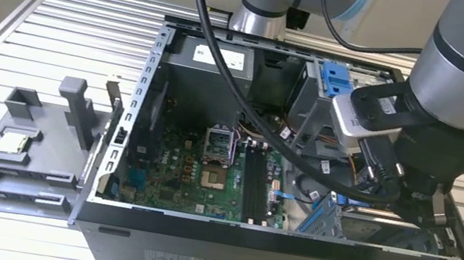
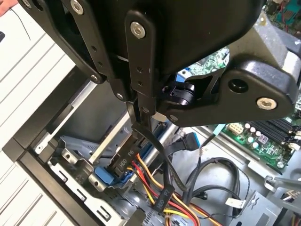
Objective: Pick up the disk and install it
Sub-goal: 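Insert the second disk wire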
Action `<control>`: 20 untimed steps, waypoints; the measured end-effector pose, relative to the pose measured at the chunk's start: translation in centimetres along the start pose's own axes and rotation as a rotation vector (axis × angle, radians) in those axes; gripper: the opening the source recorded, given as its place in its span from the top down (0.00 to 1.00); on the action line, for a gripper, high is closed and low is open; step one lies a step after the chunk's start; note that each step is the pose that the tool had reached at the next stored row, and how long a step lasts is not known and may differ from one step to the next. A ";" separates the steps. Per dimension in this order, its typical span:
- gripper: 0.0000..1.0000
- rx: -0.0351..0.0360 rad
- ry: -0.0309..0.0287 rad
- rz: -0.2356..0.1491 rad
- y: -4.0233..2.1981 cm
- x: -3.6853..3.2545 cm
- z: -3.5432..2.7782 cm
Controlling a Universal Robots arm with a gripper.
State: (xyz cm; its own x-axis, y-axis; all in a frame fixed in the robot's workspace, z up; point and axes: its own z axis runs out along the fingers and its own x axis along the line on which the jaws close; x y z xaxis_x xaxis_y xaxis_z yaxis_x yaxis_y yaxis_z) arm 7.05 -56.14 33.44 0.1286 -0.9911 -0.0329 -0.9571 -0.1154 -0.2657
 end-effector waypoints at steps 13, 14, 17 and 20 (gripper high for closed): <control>1.00 0.0007 0.0057 0.021 -0.08 -0.45 0.27; 1.00 0.0007 0.0056 0.021 -0.08 -0.45 0.27; 1.00 0.0007 0.0056 0.021 -0.09 -0.46 0.28; 1.00 0.0008 0.0056 0.021 -0.09 -0.46 0.31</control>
State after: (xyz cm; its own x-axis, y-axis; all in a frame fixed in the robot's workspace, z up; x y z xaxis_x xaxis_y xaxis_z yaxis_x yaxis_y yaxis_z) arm 7.16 -55.66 33.18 0.1074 -0.9937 -0.0330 -0.9594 -0.0949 -0.2657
